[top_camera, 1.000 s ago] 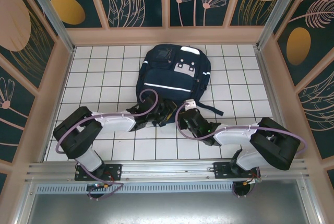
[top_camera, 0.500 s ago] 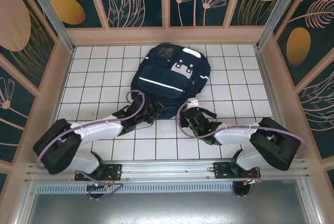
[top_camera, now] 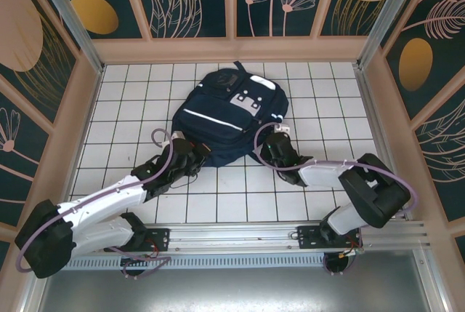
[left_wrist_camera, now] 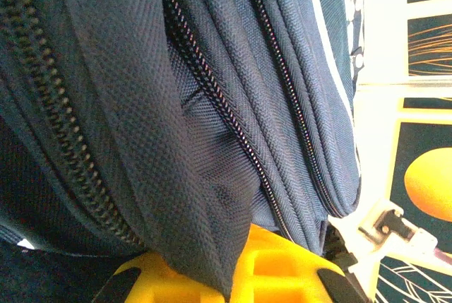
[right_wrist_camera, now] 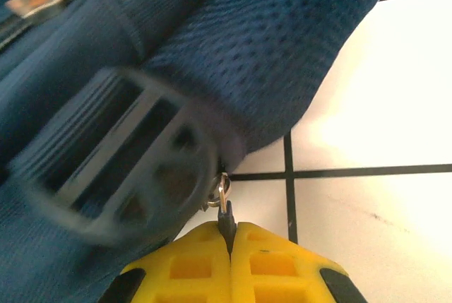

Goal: Pack books, pencil case, and school supplies into a backpack

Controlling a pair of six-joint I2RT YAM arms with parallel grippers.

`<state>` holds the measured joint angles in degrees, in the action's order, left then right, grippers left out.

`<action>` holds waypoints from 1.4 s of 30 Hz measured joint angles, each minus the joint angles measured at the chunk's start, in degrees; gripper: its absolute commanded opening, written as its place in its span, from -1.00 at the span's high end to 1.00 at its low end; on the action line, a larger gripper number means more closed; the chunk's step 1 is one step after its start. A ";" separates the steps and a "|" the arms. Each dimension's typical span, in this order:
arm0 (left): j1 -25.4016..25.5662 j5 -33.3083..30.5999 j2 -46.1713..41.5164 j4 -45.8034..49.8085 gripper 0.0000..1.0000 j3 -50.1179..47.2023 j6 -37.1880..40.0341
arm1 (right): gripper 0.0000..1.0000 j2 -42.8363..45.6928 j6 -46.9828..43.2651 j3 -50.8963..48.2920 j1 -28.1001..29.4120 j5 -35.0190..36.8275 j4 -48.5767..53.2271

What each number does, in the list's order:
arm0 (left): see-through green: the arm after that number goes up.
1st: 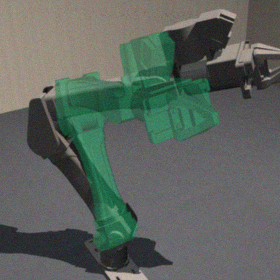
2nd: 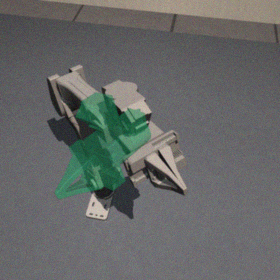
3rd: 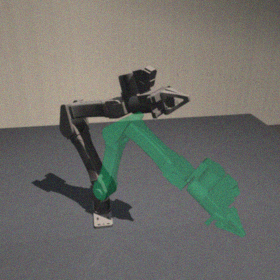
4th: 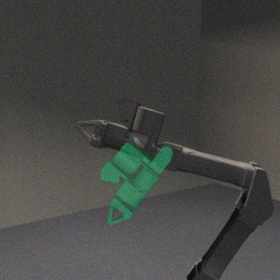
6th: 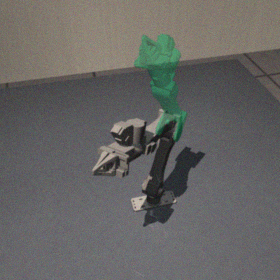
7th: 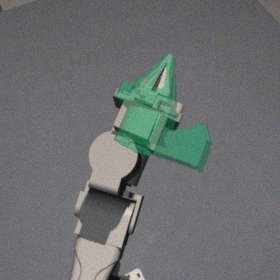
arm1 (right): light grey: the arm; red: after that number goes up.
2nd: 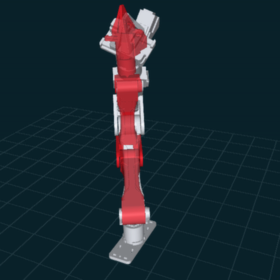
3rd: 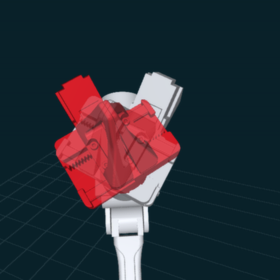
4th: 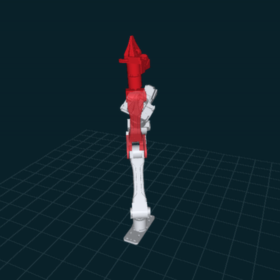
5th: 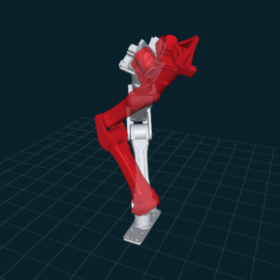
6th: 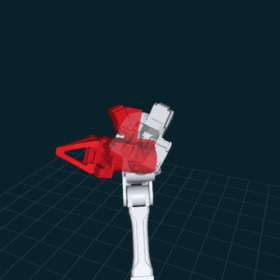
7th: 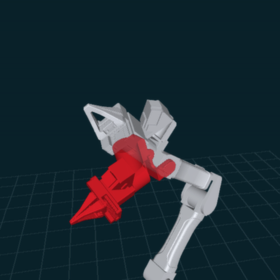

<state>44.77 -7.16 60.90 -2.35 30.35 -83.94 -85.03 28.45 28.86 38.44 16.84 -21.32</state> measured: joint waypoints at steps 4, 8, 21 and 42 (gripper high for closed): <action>0.02 -0.04 -0.70 0.42 1.00 -0.13 1.38 | 1.00 -2.14 -0.04 2.91 -1.36 -2.25 1.55; 0.00 -1.40 -1.84 2.32 1.00 0.66 3.65 | 1.00 -3.80 -0.76 6.95 -2.40 -4.81 3.89; 0.07 -2.93 -1.05 3.96 1.00 6.54 9.90 | 1.00 -11.34 -4.22 18.38 -4.55 -9.07 6.36; 5.38 -7.41 8.70 7.10 -0.97 13.79 13.66 | -0.54 -6.47 -6.29 16.39 -11.58 -3.67 8.26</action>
<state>50.15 -14.57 69.60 4.75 44.14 -70.28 -91.50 22.15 45.25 26.85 13.17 -13.06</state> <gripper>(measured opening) 0.924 0.699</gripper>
